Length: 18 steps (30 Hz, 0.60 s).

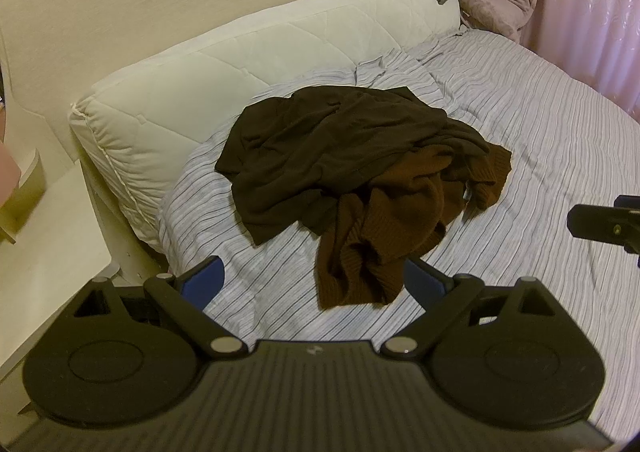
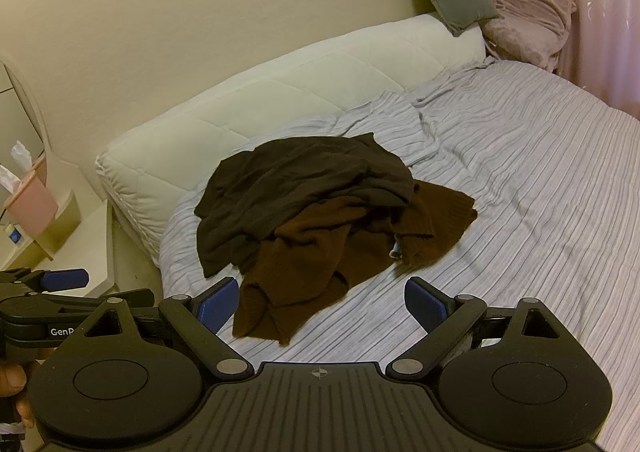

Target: Fold clothes

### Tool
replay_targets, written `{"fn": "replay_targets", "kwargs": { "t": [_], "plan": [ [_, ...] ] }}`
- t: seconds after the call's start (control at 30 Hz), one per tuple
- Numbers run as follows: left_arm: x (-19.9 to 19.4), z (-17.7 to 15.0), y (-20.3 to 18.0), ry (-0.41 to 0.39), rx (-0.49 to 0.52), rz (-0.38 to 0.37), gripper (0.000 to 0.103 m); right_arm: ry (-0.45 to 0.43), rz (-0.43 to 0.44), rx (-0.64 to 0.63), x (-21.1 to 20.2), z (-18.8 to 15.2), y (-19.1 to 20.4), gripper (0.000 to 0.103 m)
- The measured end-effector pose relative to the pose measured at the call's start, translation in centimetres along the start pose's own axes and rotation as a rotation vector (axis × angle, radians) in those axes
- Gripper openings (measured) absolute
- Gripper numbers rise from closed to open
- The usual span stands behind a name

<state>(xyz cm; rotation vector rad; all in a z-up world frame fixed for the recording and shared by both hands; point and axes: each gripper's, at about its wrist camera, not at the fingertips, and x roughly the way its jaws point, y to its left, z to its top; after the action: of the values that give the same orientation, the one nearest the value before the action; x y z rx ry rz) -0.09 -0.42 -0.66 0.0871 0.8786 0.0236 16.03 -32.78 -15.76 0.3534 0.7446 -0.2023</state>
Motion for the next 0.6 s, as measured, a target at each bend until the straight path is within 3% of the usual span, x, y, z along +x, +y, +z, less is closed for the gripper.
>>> {"fn": "replay_targets", "kwargs": {
  "t": [0.6],
  "plan": [
    [-0.06, -0.17, 0.0, 0.005, -0.001, 0.001, 0.095, 0.006, 0.007, 0.001, 0.07, -0.01, -0.03, 0.092]
  ]
}}
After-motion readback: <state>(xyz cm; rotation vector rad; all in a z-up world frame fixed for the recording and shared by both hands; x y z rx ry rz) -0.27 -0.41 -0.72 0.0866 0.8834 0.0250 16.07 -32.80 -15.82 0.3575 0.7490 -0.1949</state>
